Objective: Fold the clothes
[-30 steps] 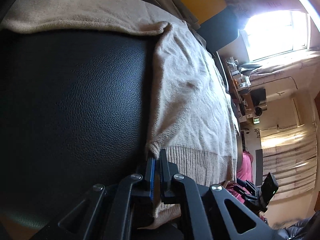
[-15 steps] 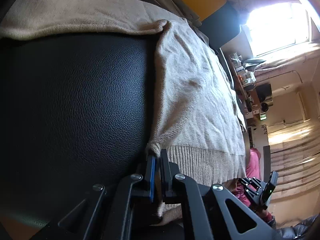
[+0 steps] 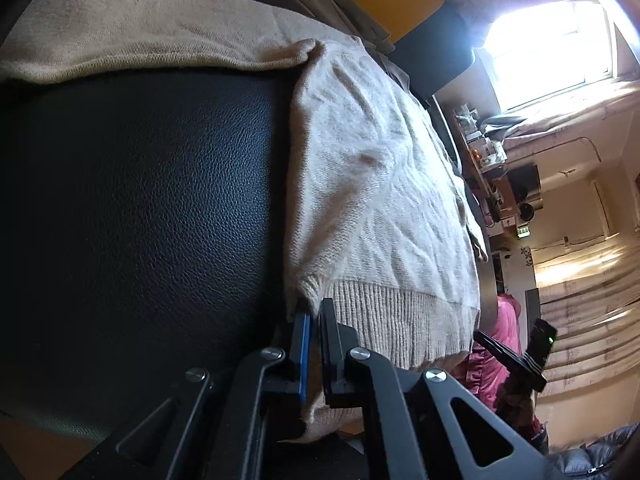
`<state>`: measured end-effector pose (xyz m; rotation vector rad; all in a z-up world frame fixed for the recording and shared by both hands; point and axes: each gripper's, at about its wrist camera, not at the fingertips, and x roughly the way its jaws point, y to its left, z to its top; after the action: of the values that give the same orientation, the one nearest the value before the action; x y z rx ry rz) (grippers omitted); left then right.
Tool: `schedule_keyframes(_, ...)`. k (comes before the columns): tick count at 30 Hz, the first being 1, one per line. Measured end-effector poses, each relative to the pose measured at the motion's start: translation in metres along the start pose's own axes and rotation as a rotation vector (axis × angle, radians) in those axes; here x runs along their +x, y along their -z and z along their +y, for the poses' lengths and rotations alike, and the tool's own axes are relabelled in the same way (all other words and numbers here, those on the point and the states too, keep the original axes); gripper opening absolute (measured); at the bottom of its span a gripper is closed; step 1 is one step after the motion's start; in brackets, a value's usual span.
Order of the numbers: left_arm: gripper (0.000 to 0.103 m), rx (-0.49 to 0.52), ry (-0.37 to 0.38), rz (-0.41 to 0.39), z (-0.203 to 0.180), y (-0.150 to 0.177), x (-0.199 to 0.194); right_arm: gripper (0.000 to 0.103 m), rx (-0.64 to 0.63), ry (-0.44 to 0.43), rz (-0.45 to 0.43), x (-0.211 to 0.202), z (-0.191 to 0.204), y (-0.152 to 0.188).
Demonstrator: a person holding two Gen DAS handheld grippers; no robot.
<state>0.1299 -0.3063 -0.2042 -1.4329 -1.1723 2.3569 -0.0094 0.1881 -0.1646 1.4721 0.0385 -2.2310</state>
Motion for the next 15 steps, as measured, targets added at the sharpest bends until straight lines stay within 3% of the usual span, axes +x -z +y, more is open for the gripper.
schedule_keyframes(6, 0.003, 0.020, 0.002, -0.007, -0.007, 0.000, 0.000, 0.022, 0.106, -0.062, -0.056, 0.003, -0.008, -0.003)
schedule_keyframes(8, 0.003, 0.029, -0.005, -0.022, -0.009, -0.002, -0.003, 0.006, 0.078, -0.064, -0.068, 0.003, -0.002, -0.003)
schedule_keyframes(15, 0.002, 0.118, 0.062, -0.075, -0.037, 0.007, -0.031, 0.004, -0.047, 0.000, -0.131, -0.045, 0.014, -0.004)
